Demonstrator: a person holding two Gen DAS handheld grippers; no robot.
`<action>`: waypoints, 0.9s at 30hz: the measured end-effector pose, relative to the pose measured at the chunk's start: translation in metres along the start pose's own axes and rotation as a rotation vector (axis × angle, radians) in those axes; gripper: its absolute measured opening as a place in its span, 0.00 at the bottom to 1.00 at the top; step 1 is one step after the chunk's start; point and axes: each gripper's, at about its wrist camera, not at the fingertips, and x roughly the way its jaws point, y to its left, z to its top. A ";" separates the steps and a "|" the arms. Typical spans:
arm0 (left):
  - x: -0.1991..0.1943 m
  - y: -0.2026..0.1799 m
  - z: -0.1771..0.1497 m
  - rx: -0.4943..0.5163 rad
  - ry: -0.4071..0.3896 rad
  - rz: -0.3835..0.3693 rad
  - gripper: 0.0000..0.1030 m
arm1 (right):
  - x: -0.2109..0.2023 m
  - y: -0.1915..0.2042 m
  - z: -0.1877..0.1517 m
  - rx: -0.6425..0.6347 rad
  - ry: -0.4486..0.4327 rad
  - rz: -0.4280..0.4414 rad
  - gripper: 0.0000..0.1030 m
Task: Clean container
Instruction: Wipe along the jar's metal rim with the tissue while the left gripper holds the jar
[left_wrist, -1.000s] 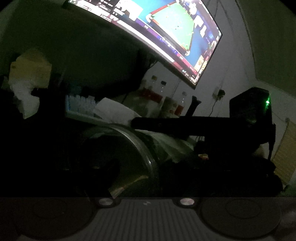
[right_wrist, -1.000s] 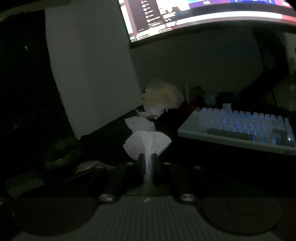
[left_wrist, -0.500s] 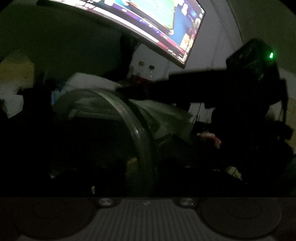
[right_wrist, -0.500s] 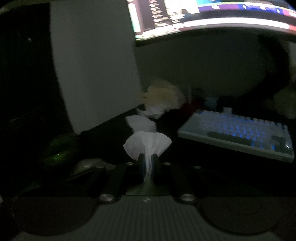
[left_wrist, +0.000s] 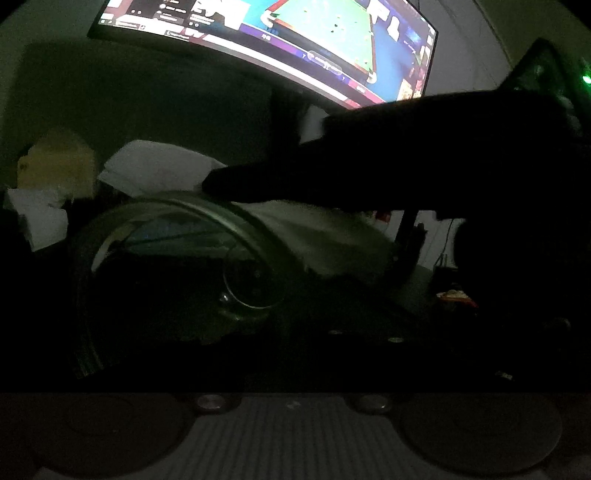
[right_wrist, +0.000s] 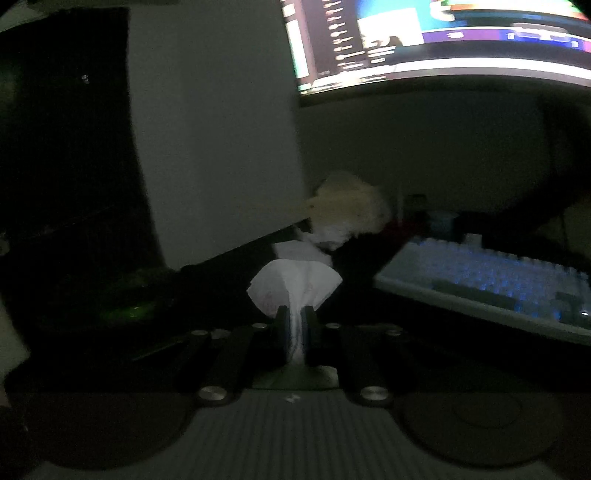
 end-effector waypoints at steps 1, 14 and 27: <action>0.000 0.000 -0.001 0.002 0.003 -0.003 0.12 | 0.002 -0.004 0.000 0.001 0.000 -0.019 0.09; -0.015 -0.001 -0.003 0.094 0.082 0.007 0.22 | -0.003 -0.008 -0.001 0.039 0.009 -0.034 0.09; -0.021 0.007 -0.008 0.053 0.080 -0.011 0.22 | -0.006 -0.005 -0.003 0.029 -0.010 -0.034 0.09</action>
